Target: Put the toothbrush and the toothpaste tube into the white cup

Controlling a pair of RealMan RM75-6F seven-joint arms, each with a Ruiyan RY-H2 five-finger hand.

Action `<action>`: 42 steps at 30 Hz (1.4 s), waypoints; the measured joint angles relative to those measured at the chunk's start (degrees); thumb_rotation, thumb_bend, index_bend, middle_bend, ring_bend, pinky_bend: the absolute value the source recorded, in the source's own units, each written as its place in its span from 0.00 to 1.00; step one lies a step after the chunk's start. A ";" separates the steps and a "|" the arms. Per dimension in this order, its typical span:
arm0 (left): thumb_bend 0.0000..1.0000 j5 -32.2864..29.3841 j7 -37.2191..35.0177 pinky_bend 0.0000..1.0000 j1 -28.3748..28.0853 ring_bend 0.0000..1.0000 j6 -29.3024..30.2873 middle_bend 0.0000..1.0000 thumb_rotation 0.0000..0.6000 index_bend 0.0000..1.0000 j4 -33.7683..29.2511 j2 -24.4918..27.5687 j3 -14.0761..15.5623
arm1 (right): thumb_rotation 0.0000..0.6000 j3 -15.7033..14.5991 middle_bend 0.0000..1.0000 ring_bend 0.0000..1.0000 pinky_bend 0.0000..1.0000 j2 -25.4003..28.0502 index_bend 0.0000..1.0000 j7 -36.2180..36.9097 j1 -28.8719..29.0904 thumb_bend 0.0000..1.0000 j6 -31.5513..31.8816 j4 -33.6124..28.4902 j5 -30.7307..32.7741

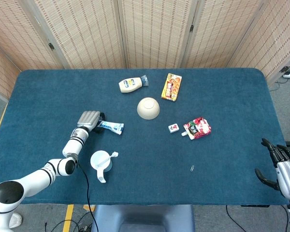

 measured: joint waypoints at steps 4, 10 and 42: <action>0.38 2.29 -3.49 0.97 1.33 0.92 1.35 1.00 1.00 0.61 -0.05 0.19 -1.35 | 1.00 -0.05 0.21 0.25 0.18 -0.02 0.04 0.14 -0.11 0.21 0.19 0.13 -0.11; 0.38 6.70 -12.86 0.97 4.63 0.92 2.90 1.00 1.00 0.63 -3.76 3.78 -4.15 | 1.00 -0.11 0.21 0.25 0.18 -0.08 0.04 0.37 -0.24 0.21 0.52 0.32 -0.41; 0.38 52.33 -73.76 0.97 26.43 0.91 20.81 1.00 1.00 0.67 -39.56 40.82 0.09 | 1.00 -0.11 0.21 0.25 0.18 -0.23 0.04 -1.99 0.92 0.21 0.08 -1.61 -2.20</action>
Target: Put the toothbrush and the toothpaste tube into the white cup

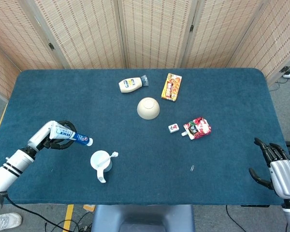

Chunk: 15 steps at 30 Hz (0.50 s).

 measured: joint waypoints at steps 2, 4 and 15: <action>0.38 1.85 -0.19 0.97 -0.01 0.91 0.97 1.00 1.00 0.67 -0.73 0.82 1.44 | 1.00 -0.04 0.21 0.25 0.18 -0.07 0.04 -0.08 0.00 0.21 0.02 -0.03 -0.03; 0.38 3.57 -0.13 0.97 -0.14 0.91 2.33 1.00 1.00 0.67 -1.83 1.58 2.95 | 1.00 -0.06 0.21 0.25 0.18 -0.07 0.04 -0.15 -0.06 0.21 0.11 -0.08 -0.02; 0.38 4.71 6.76 0.97 -2.46 0.91 2.86 1.00 1.00 0.66 -5.10 0.90 6.20 | 1.00 -0.12 0.21 0.26 0.18 -0.02 0.04 0.18 -0.34 0.21 0.41 0.12 0.29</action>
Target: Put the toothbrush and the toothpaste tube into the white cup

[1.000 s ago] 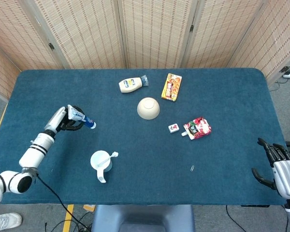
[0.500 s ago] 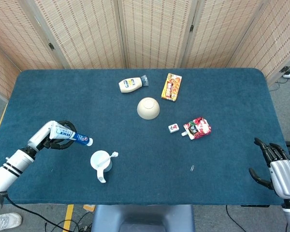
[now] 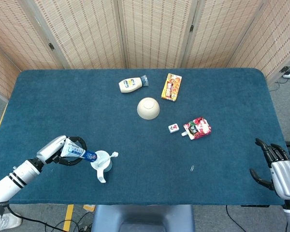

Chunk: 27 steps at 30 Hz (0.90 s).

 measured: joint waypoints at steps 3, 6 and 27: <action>0.38 -0.62 1.90 0.97 -0.65 0.91 -0.64 1.00 1.00 0.66 -0.25 -0.82 0.45 | 1.00 -0.03 0.21 0.26 0.18 -0.02 0.04 0.19 -0.04 0.21 -0.05 0.20 0.14; 0.38 -1.52 4.38 0.97 -1.21 0.91 -1.35 1.00 1.00 0.66 -0.31 -1.81 0.71 | 1.00 -0.01 0.21 0.26 0.18 -0.05 0.04 0.43 -0.06 0.21 -0.04 0.41 0.23; 0.38 -9.12 24.37 0.97 -4.10 0.90 -6.15 1.00 1.00 0.60 -0.39 -8.76 1.68 | 1.00 0.10 0.21 0.26 0.18 -0.32 0.04 0.85 0.11 0.21 -0.47 0.93 0.76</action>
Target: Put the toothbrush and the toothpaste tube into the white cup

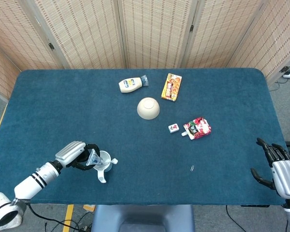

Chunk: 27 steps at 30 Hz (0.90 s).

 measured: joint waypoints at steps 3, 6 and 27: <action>0.38 -0.58 1.14 0.97 -0.37 0.90 -0.48 1.00 1.00 0.52 0.08 -0.47 0.15 | 1.00 -0.01 0.21 0.26 0.18 0.01 0.04 0.07 -0.08 0.21 0.10 0.04 0.02; 0.38 -0.93 1.58 0.97 -0.55 0.90 -0.46 1.00 1.00 0.43 -0.20 -0.49 0.28 | 1.00 -0.02 0.21 0.26 0.18 0.05 0.04 0.13 -0.13 0.21 0.19 0.06 0.03; 0.38 -6.65 -1.95 0.94 3.65 0.70 9.00 0.78 1.00 0.32 -1.34 4.72 -2.19 | 1.00 -0.11 0.21 0.26 0.18 0.21 0.04 0.32 -0.32 0.21 0.81 -0.09 -0.57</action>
